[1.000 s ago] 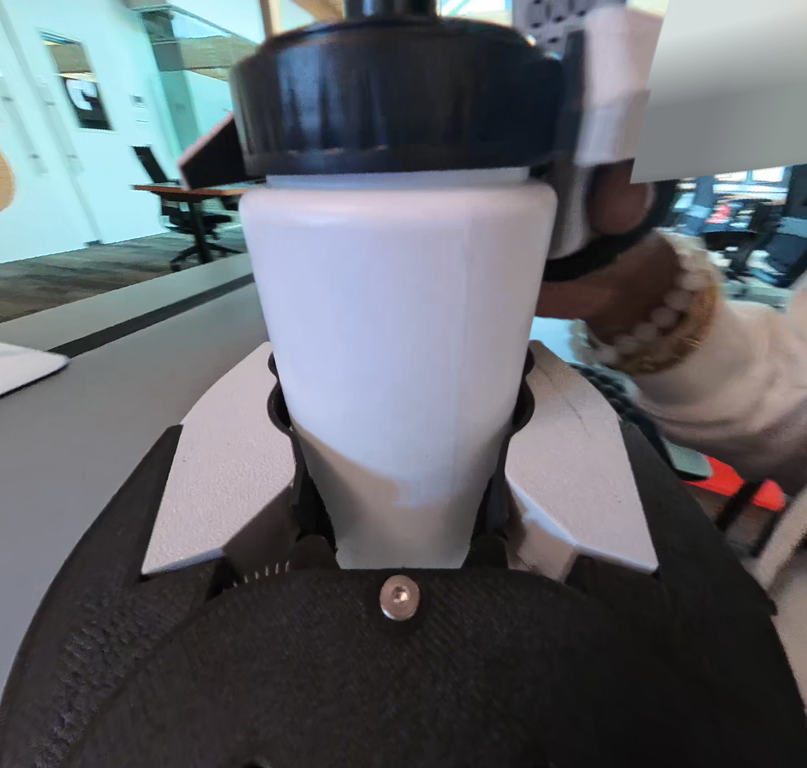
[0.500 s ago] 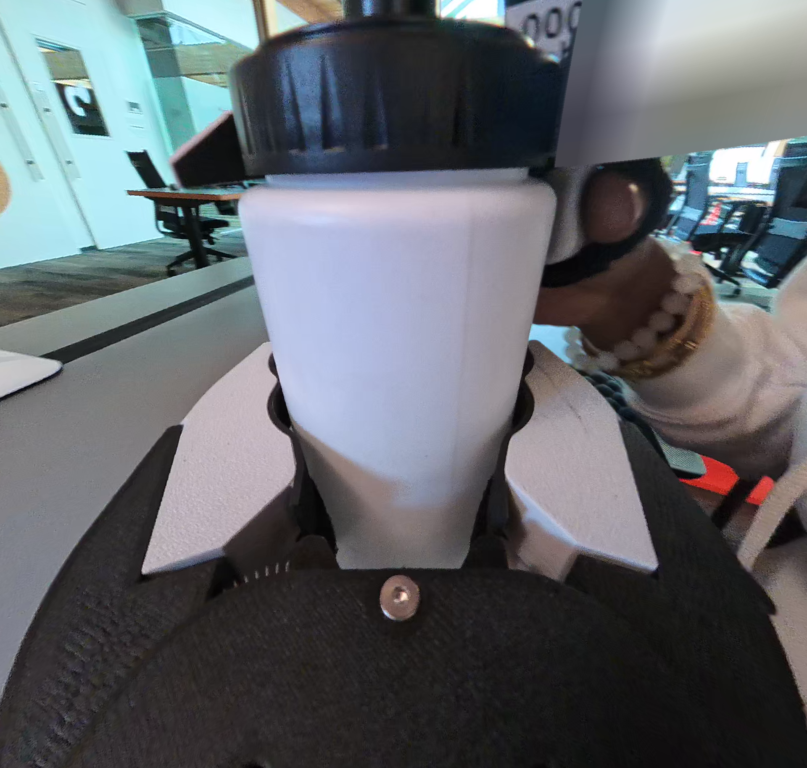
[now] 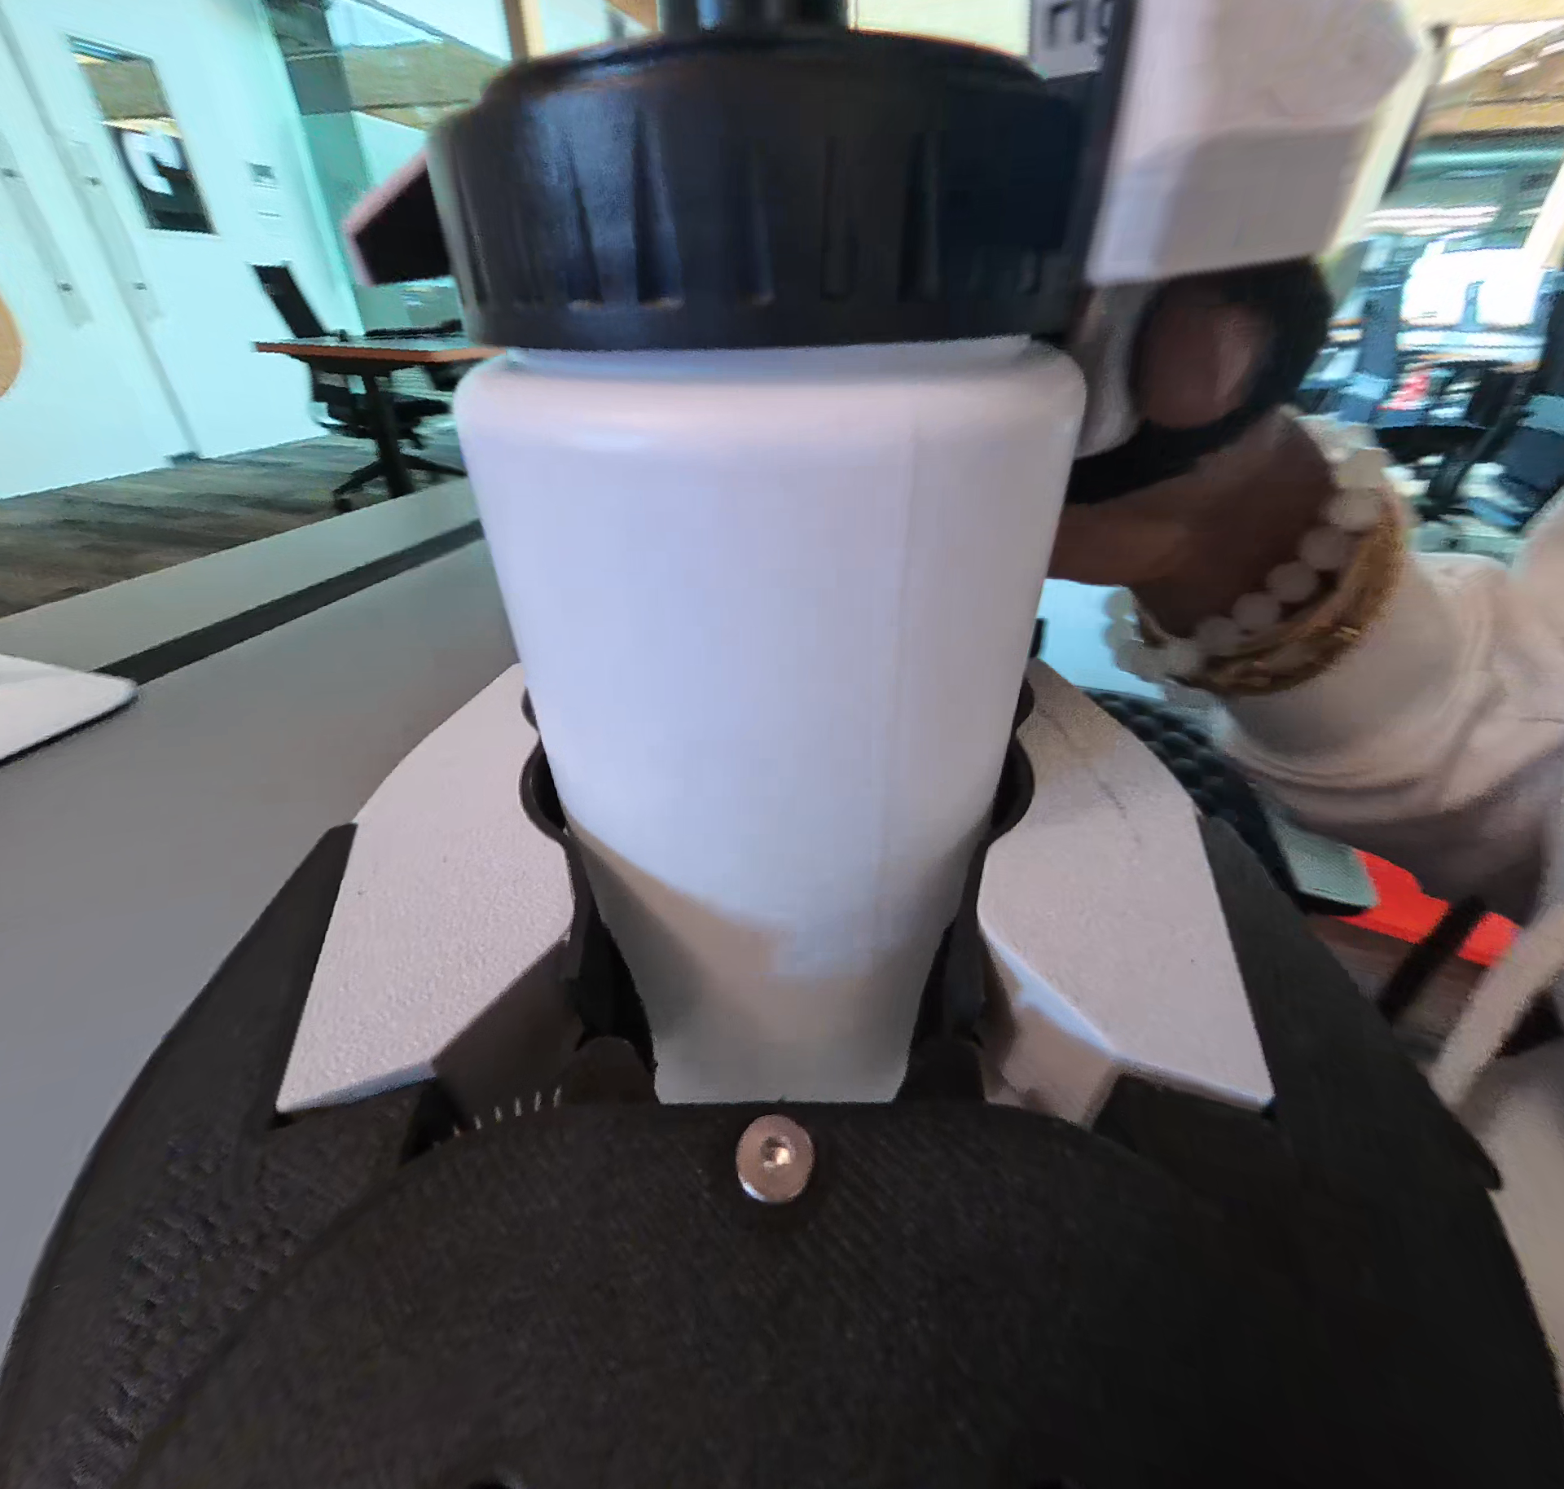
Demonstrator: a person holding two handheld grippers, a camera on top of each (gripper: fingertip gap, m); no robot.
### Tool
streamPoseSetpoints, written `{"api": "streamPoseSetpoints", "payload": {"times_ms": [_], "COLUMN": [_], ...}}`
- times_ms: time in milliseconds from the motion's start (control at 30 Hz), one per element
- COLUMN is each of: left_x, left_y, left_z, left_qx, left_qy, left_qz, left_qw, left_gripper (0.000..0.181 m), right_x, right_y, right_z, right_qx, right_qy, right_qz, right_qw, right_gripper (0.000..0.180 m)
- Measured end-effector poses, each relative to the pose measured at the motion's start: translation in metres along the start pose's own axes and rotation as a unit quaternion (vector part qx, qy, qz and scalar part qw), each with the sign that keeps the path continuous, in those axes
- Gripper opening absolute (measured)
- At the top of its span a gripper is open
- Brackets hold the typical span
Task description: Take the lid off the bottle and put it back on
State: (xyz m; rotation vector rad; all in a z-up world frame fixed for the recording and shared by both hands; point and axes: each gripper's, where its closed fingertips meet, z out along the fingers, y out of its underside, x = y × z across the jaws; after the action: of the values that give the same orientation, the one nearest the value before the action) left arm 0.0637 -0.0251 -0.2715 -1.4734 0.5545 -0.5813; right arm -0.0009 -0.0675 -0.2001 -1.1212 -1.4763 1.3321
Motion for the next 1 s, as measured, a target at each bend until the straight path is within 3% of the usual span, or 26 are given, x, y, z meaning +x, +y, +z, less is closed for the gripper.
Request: {"api": "streamPoseSetpoints", "payload": {"times_ms": [33, 233, 567, 600, 667, 700, 767, 867, 933, 1000], "left_x": [-0.005, -0.004, -0.007, -0.01, -0.016, -0.019, -0.022, -0.017, -0.016, -0.015], "left_y": [0.0, 0.002, 0.0, -0.001, -0.008, -0.014, -0.023, -0.021, -0.018, -0.02], "left_z": [-0.001, 0.0, -0.002, -0.003, -0.008, -0.011, -0.016, -0.014, -0.013, -0.013], "left_qx": [-0.001, -0.02, -0.011, -0.007, 0.02, 0.04, 0.069, 0.059, 0.051, 0.063], "left_qy": [-0.021, -0.031, -0.042, -0.049, -0.054, -0.054, -0.053, -0.057, -0.066, -0.063], "left_qz": [0.007, 0.007, 0.008, 0.007, -0.015, -0.031, -0.044, 0.012, 0.049, 0.055], "left_qw": [1.0, 0.999, 0.999, 0.999, 0.998, 0.997, 0.995, 0.997, 0.995, 0.994], "left_gripper": [0.099, 0.098, 0.1, 0.1, 0.1, 0.1, 0.1, 0.1, 0.101, 0.101], "right_x": [0.003, 0.008, 0.007, 0.005, 0.005, 0.004, 0.004, 0.005, -0.002, -0.003], "right_y": [0.0, -0.002, -0.005, -0.004, 0.003, 0.009, 0.016, 0.018, 0.022, 0.021], "right_z": [0.0, -0.005, -0.003, -0.003, -0.002, -0.003, -0.004, -0.001, 0.001, -0.002], "right_qx": [0.004, 0.031, 0.057, 0.065, 0.072, 0.066, 0.069, 0.085, 0.067, 0.06], "right_qy": [0.022, 0.11, 0.123, 0.107, 0.082, 0.069, 0.054, 0.048, 0.028, 0.035], "right_qz": [0.0, 0.005, -0.017, -0.023, 0.006, 0.026, 0.054, 0.059, 0.049, 0.017], "right_qw": [1.0, 0.993, 0.991, 0.992, 0.994, 0.995, 0.995, 0.993, 0.996, 0.997], "right_gripper": [0.079, 0.077, 0.077, 0.081, 0.113, 0.114, 0.111, 0.106, 0.088, 0.084]}}
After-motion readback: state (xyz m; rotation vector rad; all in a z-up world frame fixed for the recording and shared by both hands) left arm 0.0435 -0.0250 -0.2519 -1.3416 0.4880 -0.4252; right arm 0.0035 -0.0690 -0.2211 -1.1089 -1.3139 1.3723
